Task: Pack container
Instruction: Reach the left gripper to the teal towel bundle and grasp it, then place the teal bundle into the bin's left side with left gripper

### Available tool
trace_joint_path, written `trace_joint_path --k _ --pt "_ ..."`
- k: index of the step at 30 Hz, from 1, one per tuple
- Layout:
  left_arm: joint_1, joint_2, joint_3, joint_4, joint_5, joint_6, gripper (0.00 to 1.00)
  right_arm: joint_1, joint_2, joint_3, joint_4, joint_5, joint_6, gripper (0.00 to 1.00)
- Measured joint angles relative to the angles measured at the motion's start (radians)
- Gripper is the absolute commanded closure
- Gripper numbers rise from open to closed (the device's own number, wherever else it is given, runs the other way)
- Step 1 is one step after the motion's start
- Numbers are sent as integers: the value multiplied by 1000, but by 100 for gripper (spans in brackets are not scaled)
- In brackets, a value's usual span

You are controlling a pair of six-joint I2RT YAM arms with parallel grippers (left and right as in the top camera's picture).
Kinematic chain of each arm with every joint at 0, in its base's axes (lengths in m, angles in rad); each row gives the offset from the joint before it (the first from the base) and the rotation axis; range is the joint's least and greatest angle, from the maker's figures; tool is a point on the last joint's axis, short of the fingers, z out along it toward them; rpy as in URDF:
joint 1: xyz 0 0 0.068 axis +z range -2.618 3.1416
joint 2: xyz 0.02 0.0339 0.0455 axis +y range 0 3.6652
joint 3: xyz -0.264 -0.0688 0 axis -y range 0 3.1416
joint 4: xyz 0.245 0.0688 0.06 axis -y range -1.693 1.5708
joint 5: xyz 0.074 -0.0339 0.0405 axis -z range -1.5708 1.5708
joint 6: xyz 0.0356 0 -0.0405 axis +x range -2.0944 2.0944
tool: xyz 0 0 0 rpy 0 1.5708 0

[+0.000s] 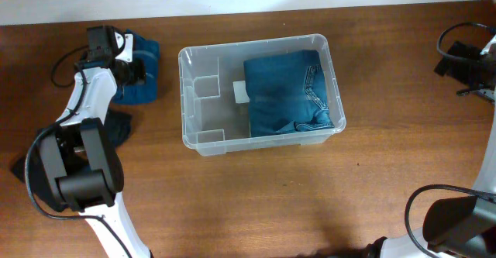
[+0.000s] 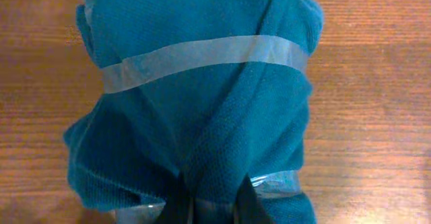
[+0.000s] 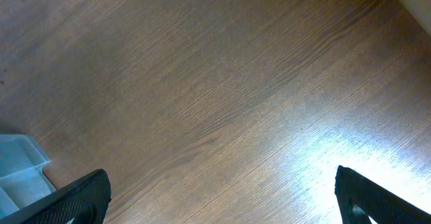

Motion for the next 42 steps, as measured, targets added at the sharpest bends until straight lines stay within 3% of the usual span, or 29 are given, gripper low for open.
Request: trace_joint_path --k 8,14,20,24,30,36,42 --pt "0 -43 98 -307 0 -29 99 0 0 0 0 0 -1 2" --pt "-26 -197 279 -531 13 -79 99 0 0 0 0 0 0 2" --pt "-163 -468 372 -585 18 -159 99 0 0 0 0 0 -1 1" --pt "-311 -562 389 -642 14 -278 99 0 0 0 0 0 -1 2" --pt "-500 -494 385 -731 -114 -483 99 0 0 0 0 0 0 2" --pt "-615 -357 377 -728 -218 -587 99 0 0 0 0 0 0 2" --pt "-638 -233 376 -727 -253 -626 99 0 0 0 0 0 0 2"
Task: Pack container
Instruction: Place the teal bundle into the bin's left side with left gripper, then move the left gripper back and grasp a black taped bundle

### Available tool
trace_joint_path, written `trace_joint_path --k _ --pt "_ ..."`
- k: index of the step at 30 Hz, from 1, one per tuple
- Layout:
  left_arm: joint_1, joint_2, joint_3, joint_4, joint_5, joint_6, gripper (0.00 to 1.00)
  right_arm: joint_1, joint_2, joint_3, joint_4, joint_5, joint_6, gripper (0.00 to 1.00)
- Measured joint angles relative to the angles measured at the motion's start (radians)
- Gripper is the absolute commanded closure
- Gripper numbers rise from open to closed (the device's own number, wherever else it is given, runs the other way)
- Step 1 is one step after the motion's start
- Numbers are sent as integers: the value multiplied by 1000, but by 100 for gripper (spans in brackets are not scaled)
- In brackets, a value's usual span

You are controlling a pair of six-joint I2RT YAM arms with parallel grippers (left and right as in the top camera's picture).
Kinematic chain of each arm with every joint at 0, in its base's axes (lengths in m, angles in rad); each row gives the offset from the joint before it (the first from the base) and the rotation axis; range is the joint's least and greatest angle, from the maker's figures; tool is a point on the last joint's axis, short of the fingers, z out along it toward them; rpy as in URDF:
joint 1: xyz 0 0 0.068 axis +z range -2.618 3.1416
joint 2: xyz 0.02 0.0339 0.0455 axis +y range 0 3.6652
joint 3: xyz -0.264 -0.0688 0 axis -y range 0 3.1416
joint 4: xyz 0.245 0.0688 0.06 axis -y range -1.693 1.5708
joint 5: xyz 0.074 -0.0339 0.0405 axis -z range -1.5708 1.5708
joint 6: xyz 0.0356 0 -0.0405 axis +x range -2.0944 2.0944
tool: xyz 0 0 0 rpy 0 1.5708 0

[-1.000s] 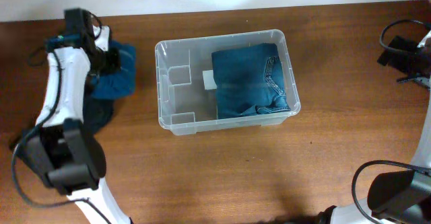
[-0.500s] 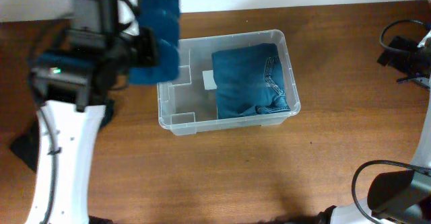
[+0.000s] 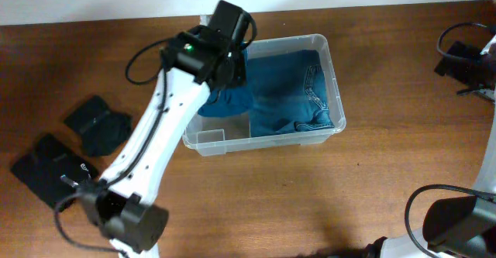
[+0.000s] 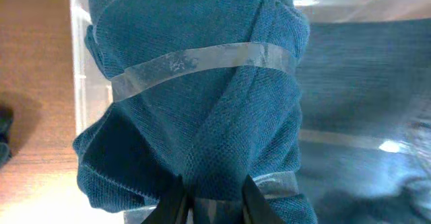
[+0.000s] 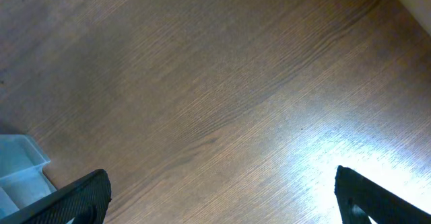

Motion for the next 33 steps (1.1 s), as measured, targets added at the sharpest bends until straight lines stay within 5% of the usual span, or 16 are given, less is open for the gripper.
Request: trace_joint_path --k 4,5,7,8,12,24,33 --pt "11 78 0 -4 -10 -11 99 0 0 0 0 0 -1 2" --pt "14 96 0 -9 -10 -11 92 0 0 0 0 0 -1 1" --pt "19 121 -2 -20 -11 -10 45 0 0 0 0 0 -1 2" --pt "19 132 -3 -26 -12 -5 31 0 0 0 0 0 -1 2" --pt "22 143 -3 -29 -18 39 1 0 0 0 0 0 0 2" --pt "90 102 256 -240 -22 161 1 0 0 0 0 0 0 2" --pt "498 23 278 -386 -27 148 1 0 0 0 0 0 0 2"
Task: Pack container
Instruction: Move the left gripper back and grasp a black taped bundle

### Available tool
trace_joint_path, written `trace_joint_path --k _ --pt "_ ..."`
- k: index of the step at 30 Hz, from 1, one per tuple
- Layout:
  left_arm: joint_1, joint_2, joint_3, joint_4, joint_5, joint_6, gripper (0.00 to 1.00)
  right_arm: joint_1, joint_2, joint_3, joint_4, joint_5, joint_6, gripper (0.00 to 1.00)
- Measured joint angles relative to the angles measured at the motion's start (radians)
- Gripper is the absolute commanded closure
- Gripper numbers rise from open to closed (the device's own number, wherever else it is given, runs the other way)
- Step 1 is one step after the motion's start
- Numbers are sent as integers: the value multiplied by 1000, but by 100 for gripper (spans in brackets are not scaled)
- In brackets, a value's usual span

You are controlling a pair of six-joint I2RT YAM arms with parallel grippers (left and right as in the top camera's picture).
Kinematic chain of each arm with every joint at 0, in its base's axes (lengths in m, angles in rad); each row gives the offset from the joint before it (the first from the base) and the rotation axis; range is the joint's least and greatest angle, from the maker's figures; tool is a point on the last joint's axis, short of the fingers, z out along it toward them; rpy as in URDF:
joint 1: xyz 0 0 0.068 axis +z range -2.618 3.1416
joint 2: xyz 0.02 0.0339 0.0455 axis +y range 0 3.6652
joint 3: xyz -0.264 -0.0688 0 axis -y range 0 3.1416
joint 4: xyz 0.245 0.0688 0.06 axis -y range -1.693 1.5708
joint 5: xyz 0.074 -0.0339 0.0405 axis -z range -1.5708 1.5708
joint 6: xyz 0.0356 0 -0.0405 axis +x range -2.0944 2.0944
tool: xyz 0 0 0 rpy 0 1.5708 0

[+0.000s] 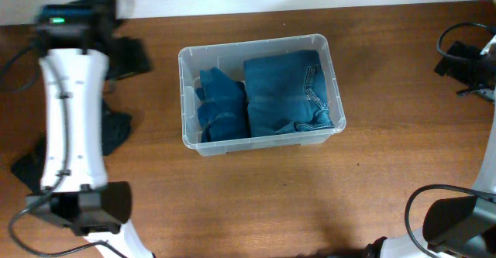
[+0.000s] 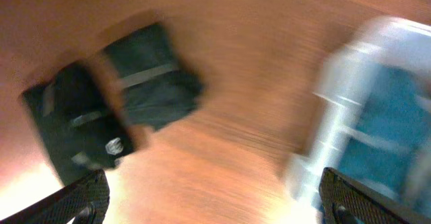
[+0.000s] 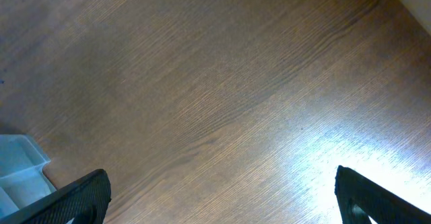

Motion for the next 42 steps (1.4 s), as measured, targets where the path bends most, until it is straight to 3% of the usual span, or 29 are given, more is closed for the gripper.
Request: trace_joint_path --k 5,15,29,30,31,32,34,35,42 --pt "147 0 -163 103 26 -5 1 0 0 0 0 0 0 1" --pt "165 5 -671 526 135 -8 1 0 0 0 0 0 0 1" --pt "257 5 -942 838 139 -7 1 0 0 0 0 0 0 2" --pt "261 5 -957 850 139 -7 9 0 0 0 0 0 0 2" --pt "262 5 -968 859 139 -9 23 0 0 0 0 0 0 2" --pt "263 5 -973 861 138 -6 40 0 0 0 0 0 0 2" --pt "263 5 -975 864 139 -6 90 0 0 0 0 0 0 2" --pt "262 5 -975 866 138 -6 100 0 0 0 0 0 0 2" --pt "262 5 -948 793 158 -2 99 0 0 0 0 0 0 2"
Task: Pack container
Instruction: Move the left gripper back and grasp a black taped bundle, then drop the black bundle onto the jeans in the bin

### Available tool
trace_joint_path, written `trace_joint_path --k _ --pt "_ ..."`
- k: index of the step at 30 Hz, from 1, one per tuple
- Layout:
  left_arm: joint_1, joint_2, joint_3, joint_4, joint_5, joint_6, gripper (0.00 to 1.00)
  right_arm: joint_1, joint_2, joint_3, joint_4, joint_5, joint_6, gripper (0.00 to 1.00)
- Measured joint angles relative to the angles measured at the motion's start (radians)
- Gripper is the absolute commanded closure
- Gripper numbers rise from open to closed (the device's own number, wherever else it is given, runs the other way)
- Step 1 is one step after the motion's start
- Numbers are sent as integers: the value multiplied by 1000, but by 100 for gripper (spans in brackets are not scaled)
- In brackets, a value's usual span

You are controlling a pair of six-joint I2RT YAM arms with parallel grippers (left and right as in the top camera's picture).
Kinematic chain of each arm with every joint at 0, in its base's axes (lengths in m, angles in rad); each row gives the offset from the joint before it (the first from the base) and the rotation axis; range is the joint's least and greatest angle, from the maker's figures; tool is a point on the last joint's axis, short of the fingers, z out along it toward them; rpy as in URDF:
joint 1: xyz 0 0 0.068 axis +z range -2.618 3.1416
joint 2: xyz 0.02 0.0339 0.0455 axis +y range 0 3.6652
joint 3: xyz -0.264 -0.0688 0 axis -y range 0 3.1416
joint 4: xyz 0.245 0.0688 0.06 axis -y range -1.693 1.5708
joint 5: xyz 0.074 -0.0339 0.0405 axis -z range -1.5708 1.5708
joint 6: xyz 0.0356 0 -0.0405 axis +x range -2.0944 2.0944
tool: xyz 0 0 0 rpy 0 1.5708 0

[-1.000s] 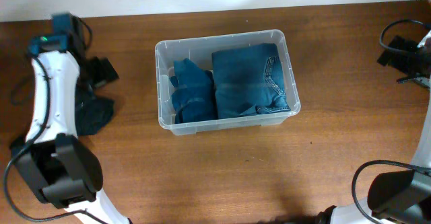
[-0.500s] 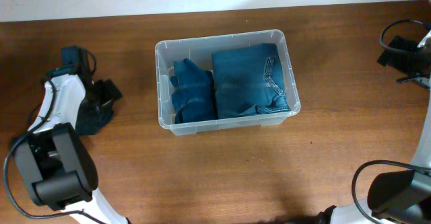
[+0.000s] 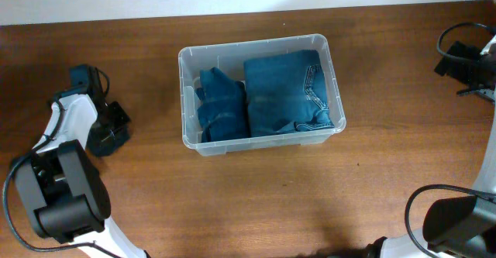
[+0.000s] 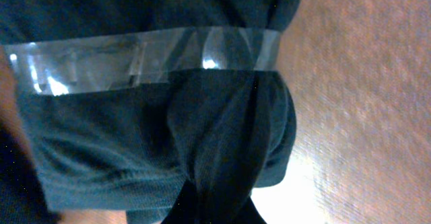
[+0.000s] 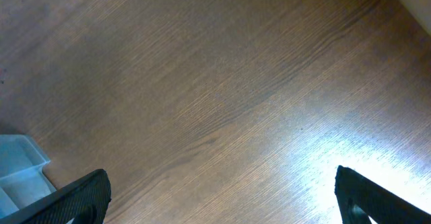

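The clear plastic container [image 3: 184, 95] stands mid-table. Folded blue jeans [image 3: 287, 87] fill its right side and a teal taped bundle [image 3: 221, 103] lies in its left side. At the table's left, my left gripper [image 3: 108, 125] is shut on a dark bundle [image 3: 105, 140]. In the left wrist view that dark bundle [image 4: 135, 123] fills the frame, bound by clear tape [image 4: 135, 56], with my left gripper [image 4: 215, 207] pinching a fold of it. Whether it is lifted off the table cannot be told. My right gripper [image 5: 222, 200] is open over bare wood.
My left arm's base [image 3: 58, 188] covers the table's left front. The right arm [image 3: 465, 60] sits at the far right edge with cables. A corner of the container [image 5: 20, 167] shows in the right wrist view.
My left gripper was open and high above the dark bundles at the left. Now it is low at the table's left and shut on a dark taped bundle. The right arm has not moved.
My left gripper was shut on the teal bundle at the table's left. Then it held that bundle over the container's left side. Later the bundle lay in the container and the gripper was open at the left. Now it grips a dark bundle.
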Motion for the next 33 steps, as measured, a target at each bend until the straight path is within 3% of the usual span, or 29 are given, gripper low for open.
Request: trace_joint_path --k 10,16,23,33 --pt "-14 -26 425 -412 86 54 99 0 0 0 0 0 0 2" --pt "-109 -123 683 -582 90 78 100 0 0 0 0 0 0 2" --pt "-323 -194 748 -634 95 95 99 0 0 0 0 0 0 2" --pt "-628 -158 748 -581 5 198 100 0 0 0 0 0 0 2"
